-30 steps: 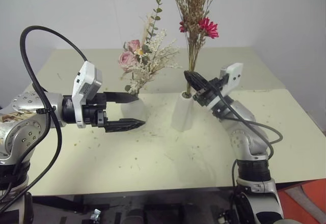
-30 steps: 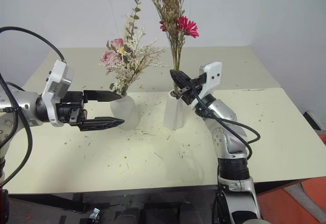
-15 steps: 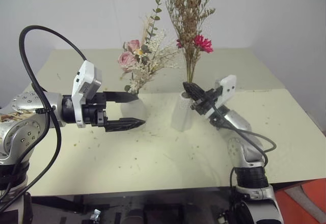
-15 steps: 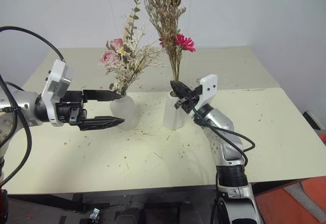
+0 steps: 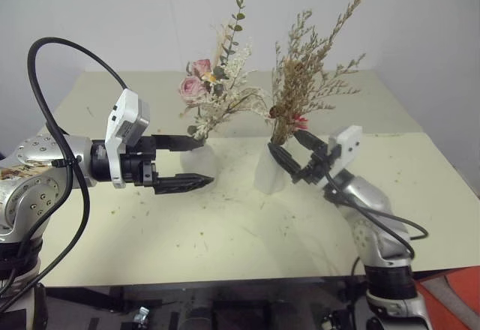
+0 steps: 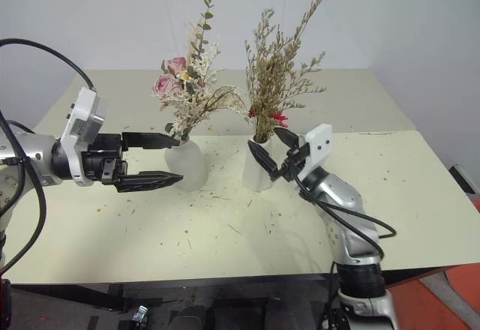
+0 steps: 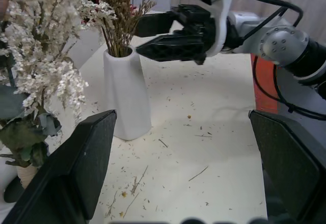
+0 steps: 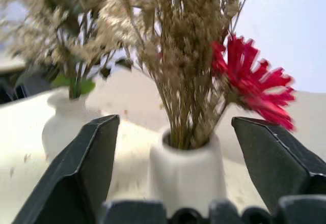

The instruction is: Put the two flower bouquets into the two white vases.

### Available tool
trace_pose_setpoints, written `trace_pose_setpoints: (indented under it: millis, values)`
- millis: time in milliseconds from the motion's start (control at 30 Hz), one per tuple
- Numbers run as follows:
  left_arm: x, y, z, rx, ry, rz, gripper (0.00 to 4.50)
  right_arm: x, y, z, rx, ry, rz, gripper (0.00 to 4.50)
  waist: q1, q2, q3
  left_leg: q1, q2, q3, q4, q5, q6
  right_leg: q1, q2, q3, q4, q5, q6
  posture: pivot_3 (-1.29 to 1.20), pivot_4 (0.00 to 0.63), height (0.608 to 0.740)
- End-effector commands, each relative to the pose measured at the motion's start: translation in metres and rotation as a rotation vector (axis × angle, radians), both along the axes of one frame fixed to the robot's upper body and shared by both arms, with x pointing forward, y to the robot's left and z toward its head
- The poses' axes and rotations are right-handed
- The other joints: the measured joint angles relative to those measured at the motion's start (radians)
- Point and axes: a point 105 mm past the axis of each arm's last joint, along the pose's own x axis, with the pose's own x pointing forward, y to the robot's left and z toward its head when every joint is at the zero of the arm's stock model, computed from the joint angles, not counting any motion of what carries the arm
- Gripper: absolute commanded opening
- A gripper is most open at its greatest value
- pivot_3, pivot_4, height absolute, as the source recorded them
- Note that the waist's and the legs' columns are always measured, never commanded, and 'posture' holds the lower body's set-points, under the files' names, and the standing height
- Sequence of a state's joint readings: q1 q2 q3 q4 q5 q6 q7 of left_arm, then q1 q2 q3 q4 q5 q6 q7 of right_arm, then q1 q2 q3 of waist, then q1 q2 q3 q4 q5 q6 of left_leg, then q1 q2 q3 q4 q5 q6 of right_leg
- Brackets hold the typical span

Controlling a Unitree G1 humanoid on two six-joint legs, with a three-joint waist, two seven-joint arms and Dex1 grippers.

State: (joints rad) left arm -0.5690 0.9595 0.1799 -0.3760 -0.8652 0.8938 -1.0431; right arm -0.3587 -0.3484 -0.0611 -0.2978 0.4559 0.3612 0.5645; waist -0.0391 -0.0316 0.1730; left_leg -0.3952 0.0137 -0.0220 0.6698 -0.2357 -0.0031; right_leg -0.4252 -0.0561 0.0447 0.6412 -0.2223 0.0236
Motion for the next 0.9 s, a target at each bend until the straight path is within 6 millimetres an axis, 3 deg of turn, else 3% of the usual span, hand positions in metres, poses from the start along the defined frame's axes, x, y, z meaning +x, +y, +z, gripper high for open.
trace_pose_setpoints:
  millis: [33, 100, 467, 900]
  values:
    - [-0.003, 0.002, 0.008, 0.0, -0.043, 0.0, 4.5, -0.021, -0.008, 0.017, -0.054, -0.043, 0.056, 4.21, 0.0, 0.0, 0.0, 0.0, 0.0, 0.0, 0.0, 0.0, 0.0, 0.0, 0.0, 0.0, 0.0, 0.0, 0.001, 0.0, 0.15, 0.74]
    - [-0.002, 0.003, 0.008, -0.001, -0.042, 0.002, 4.5, -0.027, -0.016, 0.017, -0.096, -0.026, 0.073, 4.21, -0.001, 0.0, 0.0, 0.001, 0.001, 0.0, 0.0, 0.0, 0.0, 0.0, 0.001, 0.0, 0.001, -0.004, 0.007, 0.0, 0.15, 0.74]
    - [0.003, 0.013, 0.006, -0.04, -0.042, 0.039, 4.5, -0.06, -0.064, 0.013, -0.33, 0.09, 0.175, 4.21, 0.003, -0.001, 0.0, 0.003, 0.0, 0.001, -0.001, 0.0, 0.0, 0.003, 0.0, 0.001, -0.001, -0.006, 0.007, 0.0, 0.15, 0.74]
    - [-0.006, 0.026, -0.001, -0.084, -0.05, 0.042, 4.5, -0.079, -0.091, 0.024, -0.4, 0.103, 0.144, 4.21, 0.006, -0.001, 0.001, 0.004, 0.001, 0.001, -0.001, 0.0, 0.0, 0.003, 0.0, 0.001, 0.0, -0.006, 0.007, 0.0, 0.15, 0.74]
